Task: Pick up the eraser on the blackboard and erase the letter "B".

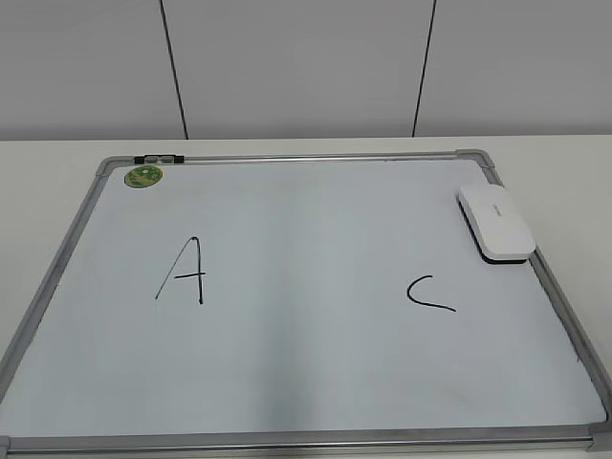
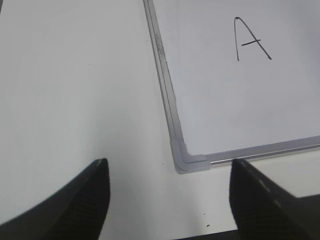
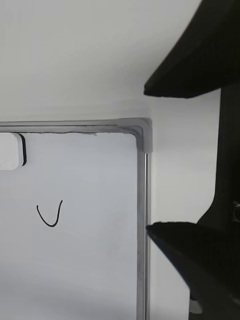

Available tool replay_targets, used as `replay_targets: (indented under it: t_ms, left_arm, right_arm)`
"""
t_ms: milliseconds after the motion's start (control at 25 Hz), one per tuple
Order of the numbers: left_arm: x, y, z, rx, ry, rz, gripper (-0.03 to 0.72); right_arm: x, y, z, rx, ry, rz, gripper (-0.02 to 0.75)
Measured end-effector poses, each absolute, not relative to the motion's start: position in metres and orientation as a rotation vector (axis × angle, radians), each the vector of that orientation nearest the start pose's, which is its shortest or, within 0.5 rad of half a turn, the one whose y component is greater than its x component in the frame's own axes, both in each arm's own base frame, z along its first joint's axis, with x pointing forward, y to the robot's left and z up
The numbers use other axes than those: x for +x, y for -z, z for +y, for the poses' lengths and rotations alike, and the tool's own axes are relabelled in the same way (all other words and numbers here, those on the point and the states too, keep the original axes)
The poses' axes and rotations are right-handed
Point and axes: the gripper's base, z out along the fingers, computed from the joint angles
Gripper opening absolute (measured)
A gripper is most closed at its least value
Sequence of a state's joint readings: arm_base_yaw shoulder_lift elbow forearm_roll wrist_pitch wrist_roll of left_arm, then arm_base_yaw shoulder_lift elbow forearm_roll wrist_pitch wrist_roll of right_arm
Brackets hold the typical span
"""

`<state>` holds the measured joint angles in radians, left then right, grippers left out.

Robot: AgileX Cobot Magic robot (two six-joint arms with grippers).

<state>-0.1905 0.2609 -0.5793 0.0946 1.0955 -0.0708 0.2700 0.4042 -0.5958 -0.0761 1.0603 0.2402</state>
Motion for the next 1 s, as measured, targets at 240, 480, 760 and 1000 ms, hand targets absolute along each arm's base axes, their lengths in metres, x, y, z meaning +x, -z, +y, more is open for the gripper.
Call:
replay_targets:
  t_ms: [240,480,760,1000]
  left_arm:
    - [0.015,-0.281,0.005,0.133,0.019,2.232,0.525]
    - [0.016,-0.277,0.005,0.133,0.017,2.229,0.498]
    - [0.016,-0.276,0.005,0.134,0.015,2.228,0.496]
    - [0.016,-0.276,0.005,0.134,0.015,2.228,0.494]
  right_arm:
    - [0.015,-0.285,-0.003,-0.051,-0.165,2.214,0.571]
    - [0.008,-0.27,-0.007,-0.125,-0.102,2.214,0.571]
    - [0.008,-0.269,-0.007,-0.131,-0.098,2.217,0.571]
    - [0.008,-0.269,-0.007,-0.134,-0.096,2.217,0.571]
